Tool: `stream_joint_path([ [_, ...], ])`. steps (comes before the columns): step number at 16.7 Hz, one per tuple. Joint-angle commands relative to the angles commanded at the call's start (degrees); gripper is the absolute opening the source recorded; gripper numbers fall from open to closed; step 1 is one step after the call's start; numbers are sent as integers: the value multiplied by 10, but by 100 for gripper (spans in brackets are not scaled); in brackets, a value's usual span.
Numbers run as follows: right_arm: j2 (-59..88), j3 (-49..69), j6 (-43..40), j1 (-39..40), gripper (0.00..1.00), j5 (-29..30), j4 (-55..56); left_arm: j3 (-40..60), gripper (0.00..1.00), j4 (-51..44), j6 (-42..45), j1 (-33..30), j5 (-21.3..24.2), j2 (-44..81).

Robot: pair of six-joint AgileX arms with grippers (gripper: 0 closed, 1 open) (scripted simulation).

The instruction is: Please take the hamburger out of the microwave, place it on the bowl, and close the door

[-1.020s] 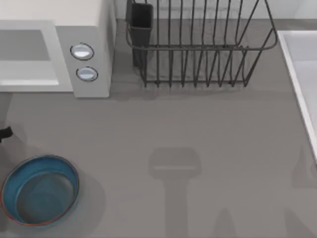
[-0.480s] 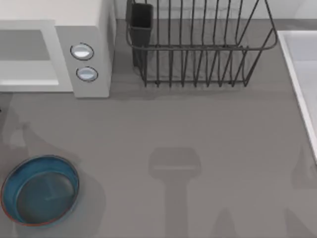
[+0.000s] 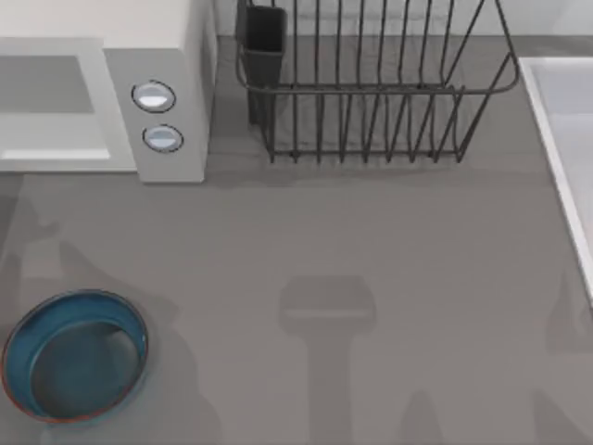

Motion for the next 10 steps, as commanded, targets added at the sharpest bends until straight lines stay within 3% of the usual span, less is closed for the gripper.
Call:
stream_joint_path([
  [5, 0, 0, 0, 0, 100, 0, 0, 12, 0, -15, -16, -7, -4, 7],
  [10, 0, 0, 0, 0, 100, 0, 0, 118, 0, -159, -160, -61, -38, 49],
])
